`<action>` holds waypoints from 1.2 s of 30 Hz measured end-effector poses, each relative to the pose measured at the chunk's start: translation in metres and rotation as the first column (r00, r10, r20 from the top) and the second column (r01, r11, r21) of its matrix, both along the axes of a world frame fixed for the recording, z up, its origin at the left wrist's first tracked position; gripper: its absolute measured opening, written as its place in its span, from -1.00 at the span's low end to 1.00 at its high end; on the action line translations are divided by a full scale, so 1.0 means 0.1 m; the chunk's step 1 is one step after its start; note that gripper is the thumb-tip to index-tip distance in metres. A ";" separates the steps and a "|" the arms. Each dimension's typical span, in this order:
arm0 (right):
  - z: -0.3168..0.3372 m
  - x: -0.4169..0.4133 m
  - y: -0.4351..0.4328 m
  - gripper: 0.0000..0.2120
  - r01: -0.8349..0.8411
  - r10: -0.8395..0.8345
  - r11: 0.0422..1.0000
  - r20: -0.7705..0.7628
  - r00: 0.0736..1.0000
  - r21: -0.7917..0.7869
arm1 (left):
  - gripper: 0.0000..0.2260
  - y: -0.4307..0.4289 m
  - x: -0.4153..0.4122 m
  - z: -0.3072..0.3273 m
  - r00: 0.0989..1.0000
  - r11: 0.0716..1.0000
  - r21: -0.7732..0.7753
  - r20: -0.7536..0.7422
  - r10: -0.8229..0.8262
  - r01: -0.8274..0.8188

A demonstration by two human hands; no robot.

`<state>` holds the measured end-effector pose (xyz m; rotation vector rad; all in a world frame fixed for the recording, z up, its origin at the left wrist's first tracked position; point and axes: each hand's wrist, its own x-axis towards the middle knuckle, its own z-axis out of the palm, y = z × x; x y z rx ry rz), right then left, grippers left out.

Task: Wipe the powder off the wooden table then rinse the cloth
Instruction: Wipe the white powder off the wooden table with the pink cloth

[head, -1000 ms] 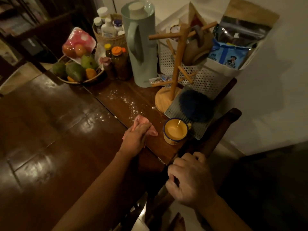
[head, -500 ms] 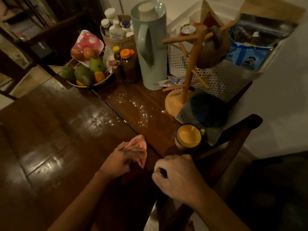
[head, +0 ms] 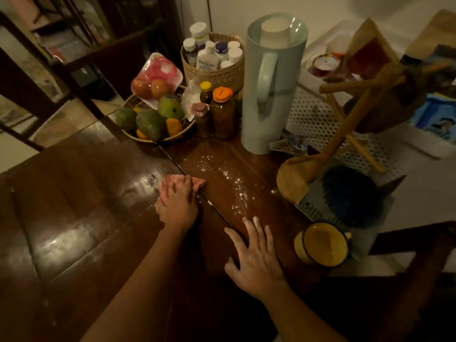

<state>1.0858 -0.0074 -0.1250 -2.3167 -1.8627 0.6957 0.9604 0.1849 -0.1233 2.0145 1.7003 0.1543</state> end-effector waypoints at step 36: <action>-0.25 -0.06 0.02 -0.28 0.040 -0.056 0.987 0.104 0.993 0.153 | -0.44 0.54 0.84 -0.10 0.892 0.886 0.183 0.074 -0.446 0.427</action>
